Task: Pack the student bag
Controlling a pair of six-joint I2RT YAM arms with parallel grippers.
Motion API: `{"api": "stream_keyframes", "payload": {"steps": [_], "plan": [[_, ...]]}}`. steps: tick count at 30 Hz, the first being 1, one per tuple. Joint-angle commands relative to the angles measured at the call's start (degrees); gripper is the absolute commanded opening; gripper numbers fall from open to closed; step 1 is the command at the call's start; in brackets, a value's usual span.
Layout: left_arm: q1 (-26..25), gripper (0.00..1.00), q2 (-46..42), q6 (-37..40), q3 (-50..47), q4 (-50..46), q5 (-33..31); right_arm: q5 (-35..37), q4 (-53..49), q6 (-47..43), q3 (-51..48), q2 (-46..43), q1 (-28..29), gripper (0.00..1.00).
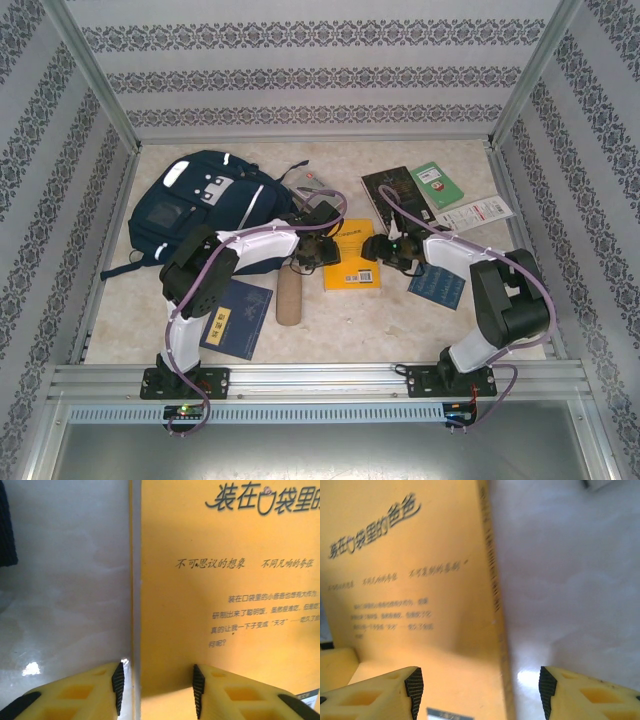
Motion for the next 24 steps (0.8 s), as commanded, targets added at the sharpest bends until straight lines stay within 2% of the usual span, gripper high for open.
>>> {"api": "stream_keyframes", "payload": {"steps": [1, 4, 8, 15, 20, 24], "plan": [[-0.36, 0.37, 1.73, 0.75, -0.26, -2.17, -1.43, 3.14, 0.69, -3.49, 1.35, 1.40, -1.00, 0.65], [-0.36, 0.34, 2.00, 0.84, -0.52, -2.43, -1.37, 1.80, 0.60, -3.93, 2.36, 4.31, -1.34, 0.65], [-0.36, 0.30, 2.51, 0.74, -0.87, -1.86, -0.79, -3.86, 1.30, -2.87, 3.72, 8.78, -0.21, 0.64], [-0.37, 0.25, 3.06, 0.48, -1.31, -0.06, 1.38, -18.80, 12.06, 2.29, 1.02, 8.65, 2.92, 0.62], [-0.36, 0.25, 3.28, 0.75, -1.40, 0.86, 2.84, -22.08, 12.47, 3.27, 1.85, 6.70, 5.42, 0.61], [-0.41, 0.25, 3.23, 1.12, -1.48, 1.71, 3.89, -21.98, 9.95, 3.21, 3.05, 4.55, 6.53, 0.61]]}}
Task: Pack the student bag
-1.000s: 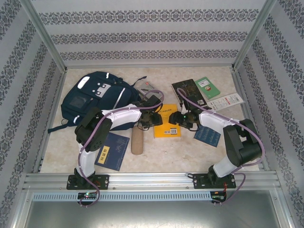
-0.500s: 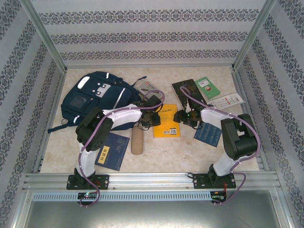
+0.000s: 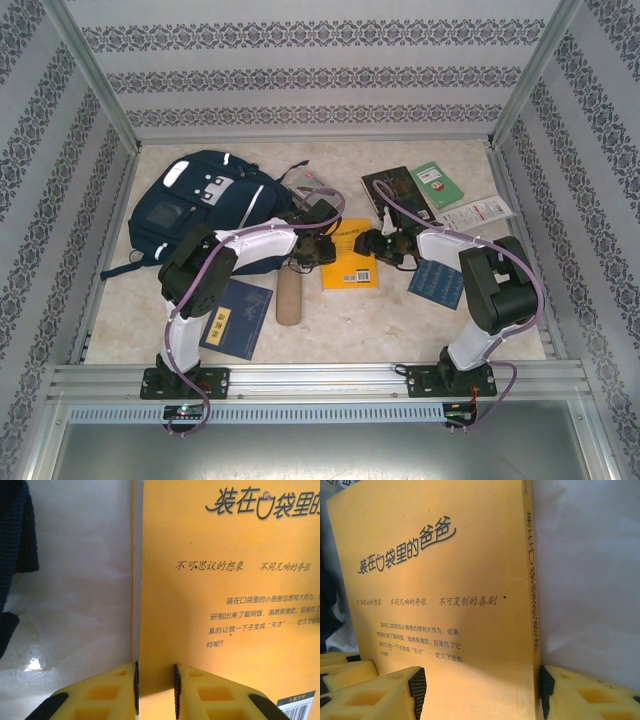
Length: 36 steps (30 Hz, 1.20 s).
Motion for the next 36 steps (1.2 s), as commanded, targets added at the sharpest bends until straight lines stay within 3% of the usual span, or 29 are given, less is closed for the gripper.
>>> {"api": "stream_keyframes", "payload": {"steps": [1, 14, 21, 28, 30, 32, 34, 36], "plan": [[-0.91, 0.25, 3.22, 1.25, -1.55, 2.48, 3.88, -15.57, 4.58, 1.97, 0.47, -1.56, 5.07, 0.61], [-0.21, 0.25, 1.56, 4.10, -1.38, 3.94, 7.45, -25.31, 10.33, 7.53, -1.48, -13.51, 3.09, 0.55], [0.13, 0.25, 0.12, 5.87, -1.64, 2.86, 7.34, -19.00, -1.14, 0.45, 0.97, -8.11, 2.70, 0.54], [0.17, 0.28, -0.41, 7.14, -1.19, 1.52, 7.03, -10.02, -8.34, -3.68, 2.77, -9.28, 2.54, 0.58], [0.19, 0.29, -0.39, 7.39, -1.12, 1.31, 7.05, -9.77, -8.62, -4.18, 2.93, -10.16, 2.18, 0.53], [0.28, 0.30, -0.55, 7.83, -0.78, 0.80, 6.86, -10.13, -8.61, -4.49, 3.32, -10.23, 1.70, 0.27], [0.37, 0.30, -1.32, 8.62, -0.05, -0.39, 6.25, -10.09, -9.13, -4.75, 3.87, -10.06, 1.37, 0.07], [0.63, 0.33, -2.56, 9.72, 0.83, -1.94, 5.29, -9.72, -9.17, -4.61, 3.83, -10.64, 0.95, 0.00]]}}
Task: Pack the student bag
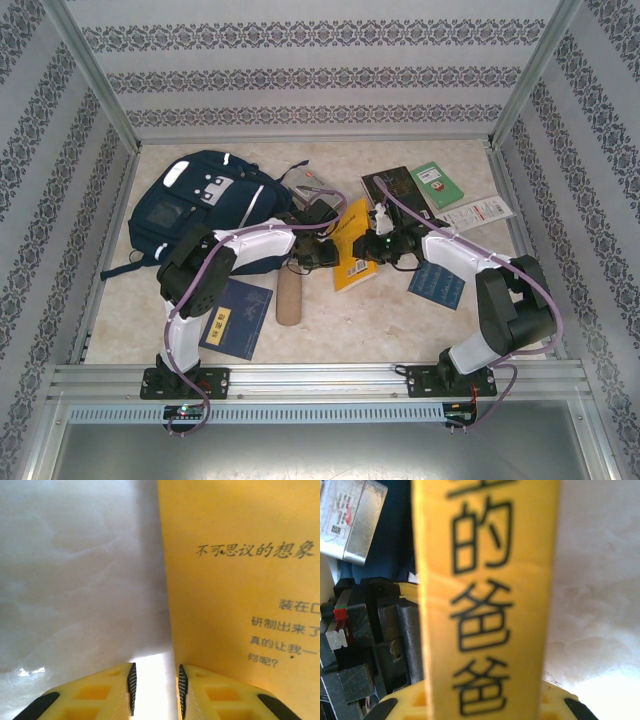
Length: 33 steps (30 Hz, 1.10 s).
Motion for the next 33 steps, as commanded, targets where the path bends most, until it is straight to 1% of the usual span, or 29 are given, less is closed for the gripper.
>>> {"api": "stream_keyframes", "payload": {"steps": [1, 5, 7, 10, 12, 15, 19, 22, 27, 32, 33], "plan": [[0.18, 0.35, -3.05, 3.52, 2.75, -4.23, -1.67, 0.56, -0.22, -1.46, 1.92, -3.07, -1.09, 0.00], [0.96, 0.41, -6.72, 8.75, 7.18, -10.67, -6.03, 0.71, 0.22, -0.56, 1.56, -5.82, -2.06, 0.00], [1.40, 0.44, -8.21, 12.33, 9.81, -15.06, -10.19, 0.50, 0.84, 0.05, 1.46, -7.26, -2.32, 0.00], [2.63, 0.45, -9.90, 17.41, 12.09, -20.05, -16.38, -0.93, 3.14, 1.92, 0.91, -8.45, -2.44, 0.00], [4.35, 0.46, -10.87, 19.85, 12.21, -21.80, -18.67, -1.91, 5.65, 3.80, 0.19, -9.15, -2.43, 0.00], [7.58, 0.46, -11.67, 23.21, 11.70, -23.29, -21.18, -2.73, 10.82, 6.97, -1.45, -10.73, -2.36, 0.00], [11.06, 0.47, -10.64, 28.20, 10.82, -24.17, -24.81, -2.58, 15.38, 9.75, -2.72, -12.86, -2.17, 0.00], [12.70, 0.48, -8.20, 31.44, 10.81, -24.36, -26.95, -2.14, 15.34, 10.01, -2.13, -13.91, -1.90, 0.00], [12.85, 0.52, -3.19, 35.03, 12.51, -24.09, -26.67, -2.55, 14.61, 9.82, -1.65, -13.70, -1.77, 0.00], [12.88, 0.53, -0.81, 36.16, 13.95, -24.16, -33.67, -3.63, 14.67, 10.25, -2.43, -13.57, -1.62, 0.00], [12.98, 0.53, -0.99, 36.12, 14.05, -24.18, -34.27, -3.62, 14.66, 10.23, -2.65, -13.74, -1.54, 0.00]]}}
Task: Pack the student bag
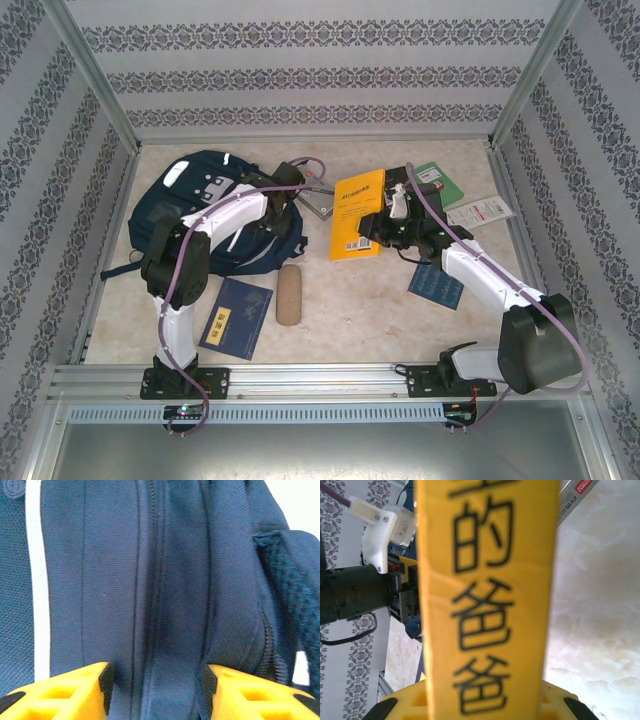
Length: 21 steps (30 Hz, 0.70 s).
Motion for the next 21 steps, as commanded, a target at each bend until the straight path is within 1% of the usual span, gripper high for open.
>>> {"api": "stream_keyframes", "payload": {"steps": [1, 4, 8, 10, 15, 21], "plan": [[0.23, 0.52, -0.65, 2.59, 1.97, -2.41, -5.57, -2.32, 4.03, 0.46, -0.56, -1.58, 0.79, 0.00], [1.34, 0.52, -3.07, 1.65, 1.26, -1.55, -3.35, -1.88, 4.36, 0.44, -1.50, -2.28, 1.08, 0.00], [4.14, 0.52, -7.75, 0.00, -1.56, 1.43, 4.00, -1.60, 4.41, 0.50, -2.28, -2.85, 1.20, 0.00], [5.09, 0.53, -8.24, 0.56, -2.43, 2.06, 5.93, -1.51, 4.62, 0.48, -2.58, -2.95, 1.18, 0.00], [5.13, 0.51, -3.47, 3.15, -0.91, -1.34, 6.16, -1.67, 5.40, 0.71, -2.59, -2.19, 1.24, 0.00], [5.00, 0.52, -0.63, 4.75, -2.00, -1.57, 5.27, -2.03, 6.02, 1.14, -1.89, -0.81, 1.72, 0.00]]}}
